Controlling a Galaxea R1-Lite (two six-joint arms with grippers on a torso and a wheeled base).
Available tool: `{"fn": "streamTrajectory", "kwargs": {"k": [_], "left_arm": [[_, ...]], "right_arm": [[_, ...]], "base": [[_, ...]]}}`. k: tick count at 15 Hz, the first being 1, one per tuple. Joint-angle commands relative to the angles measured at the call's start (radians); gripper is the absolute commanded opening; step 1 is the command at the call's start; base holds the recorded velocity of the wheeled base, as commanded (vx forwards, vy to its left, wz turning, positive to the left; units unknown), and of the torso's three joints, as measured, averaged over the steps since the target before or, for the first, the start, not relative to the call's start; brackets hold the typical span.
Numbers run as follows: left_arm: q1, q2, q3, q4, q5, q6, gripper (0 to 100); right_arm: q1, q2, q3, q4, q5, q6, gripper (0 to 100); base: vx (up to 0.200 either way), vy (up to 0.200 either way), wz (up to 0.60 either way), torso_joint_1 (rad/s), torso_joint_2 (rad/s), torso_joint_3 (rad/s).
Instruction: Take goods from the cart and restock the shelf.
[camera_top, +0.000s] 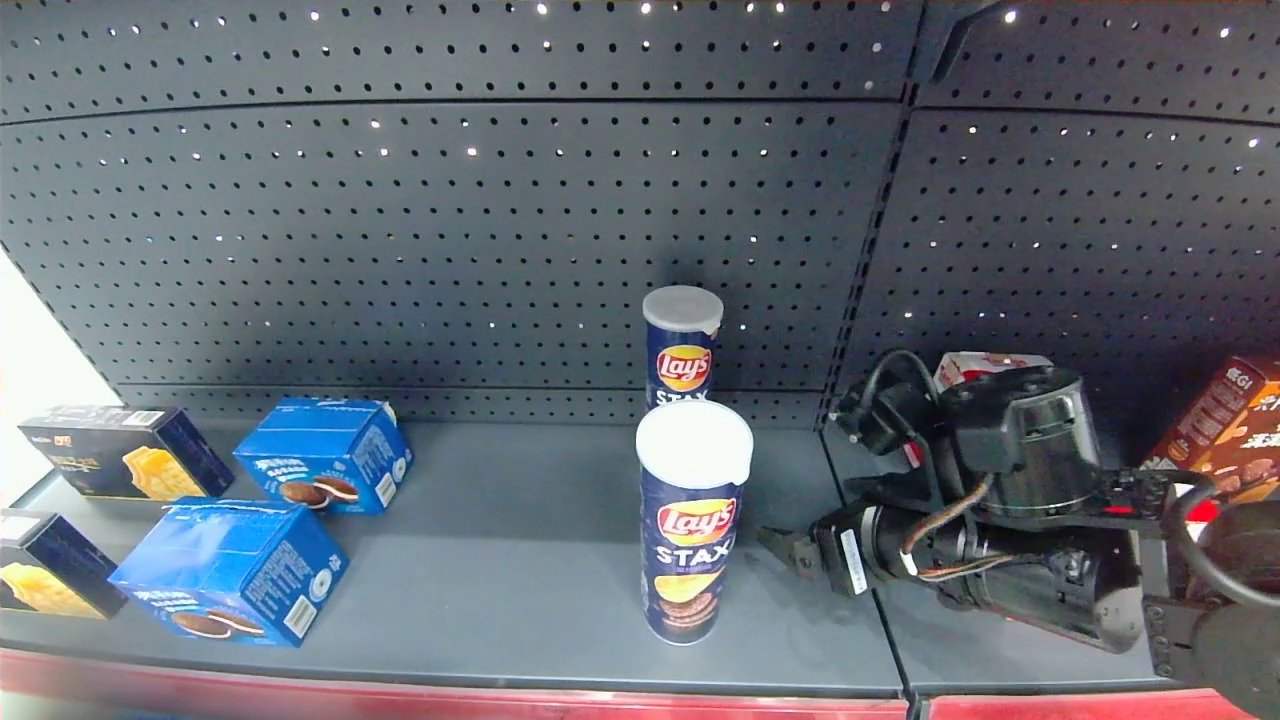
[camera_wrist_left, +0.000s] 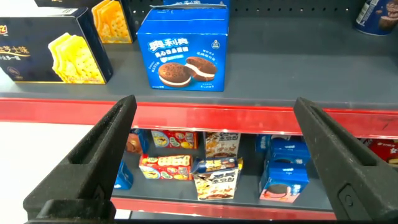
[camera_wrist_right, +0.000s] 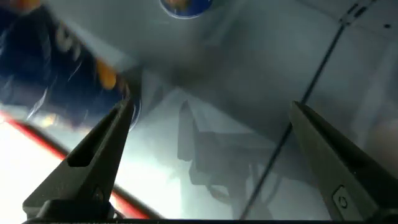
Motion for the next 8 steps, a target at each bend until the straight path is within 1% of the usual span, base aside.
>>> {"fn": "streamTrajectory", "kwargs": {"k": [1,8], "left_arm": [[0.0,0.0,0.0,0.0,0.002,0.0,100],[0.0,0.0,0.0,0.0,0.002,0.0,100]], "right_arm": [[-0.003,0.058,-0.035,0.0,0.0,0.009,100],[0.0,0.09,-0.055,-0.002,0.003,0.012,100]], "base": [[0.0,0.0,0.0,0.0,0.0,0.0],[0.0,0.0,0.0,0.0,0.0,0.0]]}}
